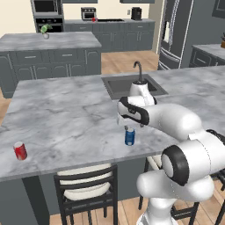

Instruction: Four empty soda cans are scattered around the kitchen. Gather all the cans and cluster them next to the stove for recycling.

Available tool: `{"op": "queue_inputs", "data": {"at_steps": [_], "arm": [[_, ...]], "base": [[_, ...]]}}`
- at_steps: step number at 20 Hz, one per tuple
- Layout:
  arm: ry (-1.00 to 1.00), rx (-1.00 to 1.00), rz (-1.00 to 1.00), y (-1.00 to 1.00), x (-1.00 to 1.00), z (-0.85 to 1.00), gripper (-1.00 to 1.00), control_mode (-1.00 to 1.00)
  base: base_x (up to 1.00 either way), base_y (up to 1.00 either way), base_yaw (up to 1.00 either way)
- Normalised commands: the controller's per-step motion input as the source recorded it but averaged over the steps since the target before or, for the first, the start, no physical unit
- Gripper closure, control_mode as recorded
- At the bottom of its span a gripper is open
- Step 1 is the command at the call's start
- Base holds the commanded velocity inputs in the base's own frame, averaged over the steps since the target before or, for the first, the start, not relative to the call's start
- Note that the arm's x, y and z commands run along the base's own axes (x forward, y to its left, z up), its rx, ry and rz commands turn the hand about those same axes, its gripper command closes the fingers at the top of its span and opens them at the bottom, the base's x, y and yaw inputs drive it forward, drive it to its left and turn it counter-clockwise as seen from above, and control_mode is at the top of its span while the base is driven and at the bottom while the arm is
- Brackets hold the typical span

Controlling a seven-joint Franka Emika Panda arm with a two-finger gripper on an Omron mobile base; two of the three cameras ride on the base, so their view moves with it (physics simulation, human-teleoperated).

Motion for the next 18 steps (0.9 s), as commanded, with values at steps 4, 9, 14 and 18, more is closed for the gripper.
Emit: {"op": "queue_inputs", "data": {"at_steps": [4, 9, 14, 18], "arm": [[0.05, 0.0, 0.0, 0.0, 0.11, -0.14, -1.0, -1.0], [0.04, 0.0, 0.0, 0.0, 0.12, -0.13, -1.0, -1.0], [0.04, 0.0, 0.0, 0.0, 0.16, -0.14, -1.0, -1.0], [0.04, 0.0, 0.0, 0.0, 0.16, -0.17, -1.0, -1.0]], "base": [[0.0, 0.0, 0.0], [0.0, 0.0, 0.0], [0.0, 0.0, 0.0], [0.0, 0.0, 0.0]]}}
